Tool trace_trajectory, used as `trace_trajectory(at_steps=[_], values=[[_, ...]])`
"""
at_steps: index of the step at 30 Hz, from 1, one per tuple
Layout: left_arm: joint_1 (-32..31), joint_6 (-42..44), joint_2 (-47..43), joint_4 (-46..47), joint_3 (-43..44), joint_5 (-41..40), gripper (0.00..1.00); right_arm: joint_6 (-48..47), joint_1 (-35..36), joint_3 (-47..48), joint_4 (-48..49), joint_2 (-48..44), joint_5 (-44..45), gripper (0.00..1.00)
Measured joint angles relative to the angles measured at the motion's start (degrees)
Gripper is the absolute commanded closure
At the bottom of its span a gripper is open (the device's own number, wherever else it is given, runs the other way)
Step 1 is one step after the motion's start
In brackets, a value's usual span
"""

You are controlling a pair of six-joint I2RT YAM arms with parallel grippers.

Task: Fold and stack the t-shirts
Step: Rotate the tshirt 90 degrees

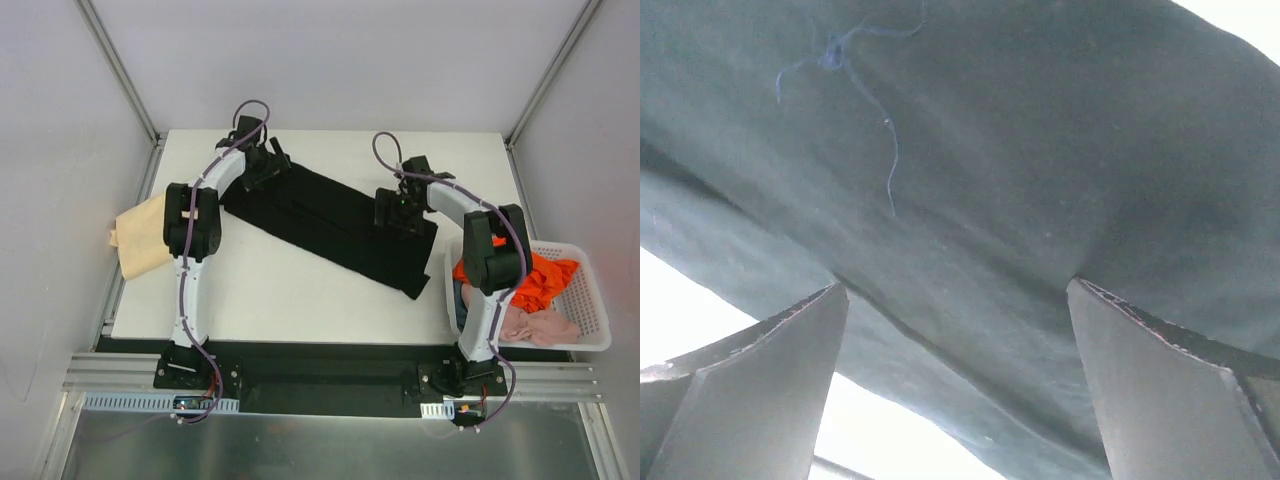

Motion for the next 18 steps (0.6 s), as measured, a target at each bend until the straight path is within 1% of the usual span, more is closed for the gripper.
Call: trace_trajectory(at_steps=[2, 5, 7, 9, 11, 14, 16, 18], values=[[0.4, -1.1, 3.1, 0.3, 5.5, 1.7, 0.01, 1.1, 0.4, -7.5, 3.2, -4.7, -2.0, 0.03], [0.6, -3.4, 8.9, 0.6, 13.2, 5.6, 0.01, 3.0, 2.7, -17.5, 5.2, -12.0, -2.9, 0.03], [0.6, -5.6, 13.3, 0.3, 20.2, 8.8, 0.01, 4.5, 6.8, -24.1, 5.7, -17.4, -2.6, 0.03], [0.2, -8.2, 17.7, 2.0, 26.5, 11.5, 0.01, 6.3, 12.6, -29.5, 6.5, -21.9, -3.4, 0.03], [-0.4, -13.0, 21.6, 7.3, 30.0, 15.1, 0.01, 8.1, 18.8, -33.7, 7.3, -25.5, -5.9, 0.03], [-1.9, -18.9, 24.8, 15.4, 31.8, 17.7, 0.01, 9.6, 26.0, -35.7, 7.2, -27.3, -9.3, 0.03], [-3.4, -22.7, 27.2, 22.0, 32.8, 18.0, 0.01, 9.9, 29.4, -35.6, 7.8, -27.4, -11.0, 0.03], [-5.2, -25.4, 29.4, 28.3, 33.7, 17.9, 0.01, 9.9, 30.8, -35.3, 7.9, -27.8, -11.9, 0.03]])
